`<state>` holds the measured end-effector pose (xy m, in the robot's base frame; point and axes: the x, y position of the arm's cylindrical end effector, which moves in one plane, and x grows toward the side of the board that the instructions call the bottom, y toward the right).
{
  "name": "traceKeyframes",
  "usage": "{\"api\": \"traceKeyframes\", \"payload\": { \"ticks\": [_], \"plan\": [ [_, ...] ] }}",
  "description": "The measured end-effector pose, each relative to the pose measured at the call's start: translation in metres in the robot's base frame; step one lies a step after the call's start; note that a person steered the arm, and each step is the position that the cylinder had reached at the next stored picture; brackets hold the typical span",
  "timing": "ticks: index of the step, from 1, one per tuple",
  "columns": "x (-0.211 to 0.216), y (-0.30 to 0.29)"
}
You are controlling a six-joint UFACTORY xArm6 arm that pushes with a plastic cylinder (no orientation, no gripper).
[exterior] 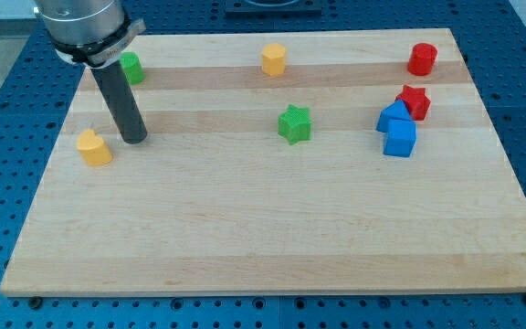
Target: Point your arm to the left side of the green star
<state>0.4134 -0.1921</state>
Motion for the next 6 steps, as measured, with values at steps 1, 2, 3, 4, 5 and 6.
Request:
{"api": "traceKeyframes", "payload": {
  "ticks": [1,2,3,4,5,6],
  "plan": [
    [-0.001,0.000],
    [-0.002,0.000],
    [-0.003,0.000],
    [-0.004,0.000],
    [-0.009,0.000],
    [-0.019,0.056]
  ]
}}
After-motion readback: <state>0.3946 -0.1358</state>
